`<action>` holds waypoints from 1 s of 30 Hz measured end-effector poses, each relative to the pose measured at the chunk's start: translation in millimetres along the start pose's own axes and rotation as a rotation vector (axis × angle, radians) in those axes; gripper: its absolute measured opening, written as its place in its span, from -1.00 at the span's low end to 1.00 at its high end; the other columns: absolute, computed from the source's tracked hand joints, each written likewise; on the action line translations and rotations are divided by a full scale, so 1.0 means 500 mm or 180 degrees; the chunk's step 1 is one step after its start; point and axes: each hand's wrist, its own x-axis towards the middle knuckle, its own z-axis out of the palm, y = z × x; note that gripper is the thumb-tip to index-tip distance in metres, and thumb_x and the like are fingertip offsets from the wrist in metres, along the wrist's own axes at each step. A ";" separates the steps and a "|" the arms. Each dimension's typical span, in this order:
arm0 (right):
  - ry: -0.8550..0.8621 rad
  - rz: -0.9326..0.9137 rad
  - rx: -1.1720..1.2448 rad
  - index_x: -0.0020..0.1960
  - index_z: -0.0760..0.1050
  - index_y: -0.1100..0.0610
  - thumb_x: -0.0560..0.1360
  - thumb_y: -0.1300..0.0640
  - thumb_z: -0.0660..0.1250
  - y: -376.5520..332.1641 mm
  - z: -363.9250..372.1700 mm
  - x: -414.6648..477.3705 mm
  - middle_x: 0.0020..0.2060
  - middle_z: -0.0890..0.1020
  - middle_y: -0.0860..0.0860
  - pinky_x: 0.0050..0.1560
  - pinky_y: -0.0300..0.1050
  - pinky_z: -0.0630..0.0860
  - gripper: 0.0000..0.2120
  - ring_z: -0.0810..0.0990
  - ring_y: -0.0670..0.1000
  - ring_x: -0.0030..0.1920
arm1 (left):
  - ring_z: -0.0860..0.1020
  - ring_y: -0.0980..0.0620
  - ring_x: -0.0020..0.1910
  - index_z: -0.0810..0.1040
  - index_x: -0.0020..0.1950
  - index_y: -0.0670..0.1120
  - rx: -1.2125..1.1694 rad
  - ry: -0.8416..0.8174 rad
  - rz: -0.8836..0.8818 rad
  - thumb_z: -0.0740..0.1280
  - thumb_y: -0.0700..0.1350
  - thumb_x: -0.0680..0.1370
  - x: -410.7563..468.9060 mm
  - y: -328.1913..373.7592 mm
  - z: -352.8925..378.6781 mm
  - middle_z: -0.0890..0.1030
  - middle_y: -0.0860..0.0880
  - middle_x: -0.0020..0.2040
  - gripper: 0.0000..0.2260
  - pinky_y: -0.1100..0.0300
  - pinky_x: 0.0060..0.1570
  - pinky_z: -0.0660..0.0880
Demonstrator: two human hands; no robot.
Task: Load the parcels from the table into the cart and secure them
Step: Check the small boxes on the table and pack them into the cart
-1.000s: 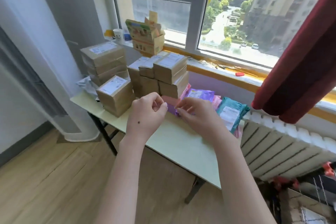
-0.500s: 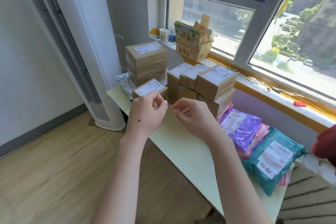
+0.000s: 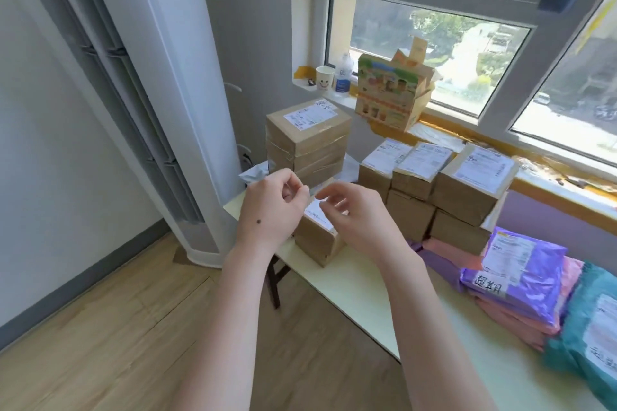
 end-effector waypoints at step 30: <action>0.0483 0.2645 0.1359 0.39 0.34 0.11 0.59 0.13 0.24 0.228 0.185 0.095 0.25 0.53 0.02 0.08 -0.04 0.49 -0.62 0.54 0.07 0.13 | 0.55 -0.03 0.06 0.60 0.12 -0.10 -0.0477 -0.1622 -0.0901 0.30 -0.04 0.58 0.136 -0.256 0.259 0.64 -0.01 0.01 -0.80 0.20 -0.12 0.41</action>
